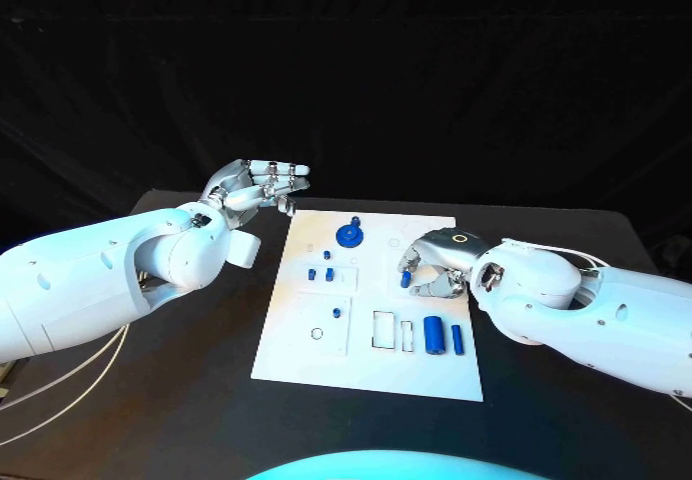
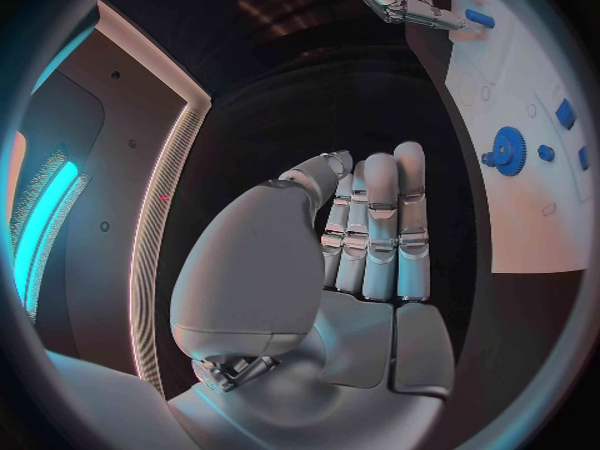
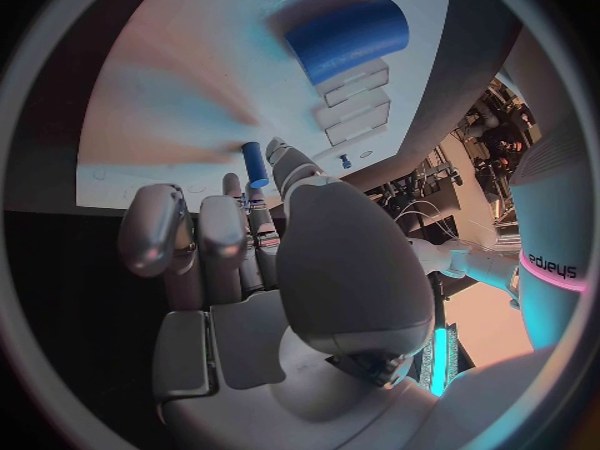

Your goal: Assemble the parts on the task board

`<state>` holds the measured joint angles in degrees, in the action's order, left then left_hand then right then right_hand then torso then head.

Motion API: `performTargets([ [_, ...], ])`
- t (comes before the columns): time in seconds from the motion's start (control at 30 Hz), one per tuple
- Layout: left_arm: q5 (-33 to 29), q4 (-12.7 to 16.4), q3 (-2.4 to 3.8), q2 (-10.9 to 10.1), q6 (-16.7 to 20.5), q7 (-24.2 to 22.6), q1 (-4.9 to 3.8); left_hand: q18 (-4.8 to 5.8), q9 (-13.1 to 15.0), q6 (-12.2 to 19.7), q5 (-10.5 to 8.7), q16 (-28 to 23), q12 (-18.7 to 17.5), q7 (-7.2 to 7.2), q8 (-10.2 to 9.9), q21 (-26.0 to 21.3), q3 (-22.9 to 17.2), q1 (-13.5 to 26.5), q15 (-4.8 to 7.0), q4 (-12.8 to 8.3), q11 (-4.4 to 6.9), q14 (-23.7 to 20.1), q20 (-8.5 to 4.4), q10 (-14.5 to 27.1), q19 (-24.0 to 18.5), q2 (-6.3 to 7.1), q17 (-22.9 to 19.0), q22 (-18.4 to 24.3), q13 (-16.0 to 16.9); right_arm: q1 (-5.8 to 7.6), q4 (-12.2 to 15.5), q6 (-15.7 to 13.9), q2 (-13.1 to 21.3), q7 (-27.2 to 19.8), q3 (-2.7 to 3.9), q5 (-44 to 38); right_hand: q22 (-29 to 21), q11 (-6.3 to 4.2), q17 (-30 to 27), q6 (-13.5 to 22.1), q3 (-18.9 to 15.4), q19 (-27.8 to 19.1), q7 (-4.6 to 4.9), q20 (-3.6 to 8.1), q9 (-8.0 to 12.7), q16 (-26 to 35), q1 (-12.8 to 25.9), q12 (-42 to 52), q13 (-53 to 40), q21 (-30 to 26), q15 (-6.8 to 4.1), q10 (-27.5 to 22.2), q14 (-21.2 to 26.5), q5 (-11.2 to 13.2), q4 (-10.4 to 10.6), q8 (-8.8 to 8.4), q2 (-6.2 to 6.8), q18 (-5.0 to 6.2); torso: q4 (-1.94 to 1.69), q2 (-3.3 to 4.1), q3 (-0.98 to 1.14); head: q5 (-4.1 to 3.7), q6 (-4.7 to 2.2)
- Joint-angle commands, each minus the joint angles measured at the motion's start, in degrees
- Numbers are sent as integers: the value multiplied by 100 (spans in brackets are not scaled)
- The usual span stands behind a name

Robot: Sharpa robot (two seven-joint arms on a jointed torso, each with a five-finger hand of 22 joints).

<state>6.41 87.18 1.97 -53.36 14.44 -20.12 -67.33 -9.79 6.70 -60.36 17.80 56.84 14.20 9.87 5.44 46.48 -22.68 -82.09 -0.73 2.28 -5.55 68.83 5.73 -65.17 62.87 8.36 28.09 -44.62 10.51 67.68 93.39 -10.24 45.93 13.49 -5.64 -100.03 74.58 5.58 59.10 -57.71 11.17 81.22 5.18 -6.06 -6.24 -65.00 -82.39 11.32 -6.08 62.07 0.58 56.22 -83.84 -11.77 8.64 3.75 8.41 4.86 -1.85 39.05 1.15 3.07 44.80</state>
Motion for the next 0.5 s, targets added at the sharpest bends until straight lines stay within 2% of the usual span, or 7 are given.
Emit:
performTargets([
  [0.03, -2, 3, 3, 9, -122, -11, -4, -77, -8, 33, -12, -37, 35, 20, -23, -24, -6, -14, -12, -25, 5, -47, 14, 30, -8, -54, -5, 5, 6, -24, -74, -61, -63, -48, 0, -19, 127, -35, 139, -64, 79, 114, 23, 24, 8, -134, 4, 82, -18, 229, -33, 178, -76, -18, 18, 28, -59, 10, -6, 3, 1, 4, 5],
  [0.2, -2, 0, 3, 8, -126, -7, -4, -77, -8, 33, -12, -37, 35, 20, -23, -24, -6, -14, -12, -25, 5, -47, 14, 30, -8, -54, -5, 5, 6, -58, -149, -147, -146, -96, -3, 70, 430, -125, 375, -187, 240, 302, 60, 88, 4, -351, 59, 140, -39, 758, -97, 556, -165, -32, 84, 36, -141, -90, -5, 4, 4, 16, 21],
  [0.33, -2, -2, 3, 6, -132, 1, -4, -77, -8, 33, -12, -37, 35, 20, -23, -24, -6, -14, -12, -25, 5, -47, 14, 30, -8, -54, -5, 5, 6, -74, -179, -263, -185, -140, -4, 122, 580, -184, 491, -307, 394, 384, 107, 122, -11, -456, 21, 117, -39, 1014, -145, 752, -196, -43, 81, 61, -200, -137, 8, 1, 5, 30, 27],
  [0.5, -2, -6, 3, 9, -135, 3, -4, -78, -9, 34, -12, -37, 38, 22, -23, -28, -6, -11, -13, -28, 3, -48, 15, 35, -6, -63, -8, 8, 7, -88, -218, -330, -228, -158, -4, 159, 705, -220, 598, -485, 581, 446, 143, 153, -40, -557, -47, 54, -30, 1223, -180, 928, -223, -24, 34, 109, -254, -177, 5, -3, 3, 28, 21],
])
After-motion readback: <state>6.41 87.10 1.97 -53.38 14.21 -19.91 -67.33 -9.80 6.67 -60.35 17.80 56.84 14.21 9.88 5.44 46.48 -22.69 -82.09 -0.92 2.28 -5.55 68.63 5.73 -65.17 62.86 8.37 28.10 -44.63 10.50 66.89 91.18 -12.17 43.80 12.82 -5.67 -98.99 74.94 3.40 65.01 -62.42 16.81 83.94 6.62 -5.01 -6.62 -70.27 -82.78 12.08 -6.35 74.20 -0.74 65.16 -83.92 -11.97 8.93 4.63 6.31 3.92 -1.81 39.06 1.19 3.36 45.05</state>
